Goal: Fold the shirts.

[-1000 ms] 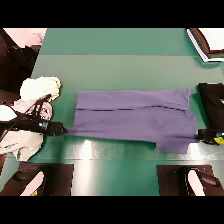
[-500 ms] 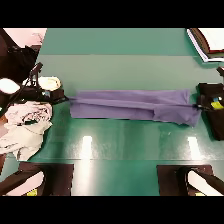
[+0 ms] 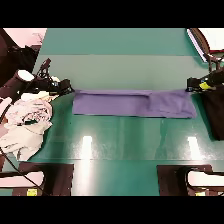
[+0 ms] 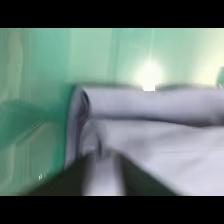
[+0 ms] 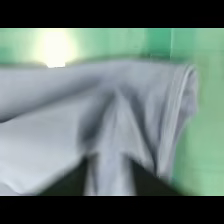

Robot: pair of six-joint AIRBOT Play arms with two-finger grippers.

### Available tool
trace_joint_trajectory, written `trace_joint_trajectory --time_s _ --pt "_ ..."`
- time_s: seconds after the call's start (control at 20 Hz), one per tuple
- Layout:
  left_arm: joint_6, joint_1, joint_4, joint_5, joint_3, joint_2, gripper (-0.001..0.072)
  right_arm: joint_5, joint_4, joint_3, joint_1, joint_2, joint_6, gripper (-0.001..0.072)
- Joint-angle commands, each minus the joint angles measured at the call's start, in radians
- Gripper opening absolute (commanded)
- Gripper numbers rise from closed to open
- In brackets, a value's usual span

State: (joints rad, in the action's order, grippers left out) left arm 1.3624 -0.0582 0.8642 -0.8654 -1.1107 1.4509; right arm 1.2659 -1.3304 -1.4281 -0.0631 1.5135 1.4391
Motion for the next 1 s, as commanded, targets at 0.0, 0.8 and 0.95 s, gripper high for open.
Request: trace_joint_trajectory --time_s 0.0,0.8,0.95 --pt "-0.009 0.001 -0.061 0.049 -0.028 0.027 0.0613 0.000 0.148 -0.107 -0.023 0.100 0.010 0.0499" --pt "-0.053 0.243 -0.076 -0.215 -0.141 0.027 0.0026 0.220 0.431 0.069 -0.424 0.225 -0.289 0.0691" --pt "-0.053 0.318 -0.076 -0.206 -0.141 0.027 0.0026 0.219 0.452 0.069 -0.407 0.273 -0.327 0.0690"
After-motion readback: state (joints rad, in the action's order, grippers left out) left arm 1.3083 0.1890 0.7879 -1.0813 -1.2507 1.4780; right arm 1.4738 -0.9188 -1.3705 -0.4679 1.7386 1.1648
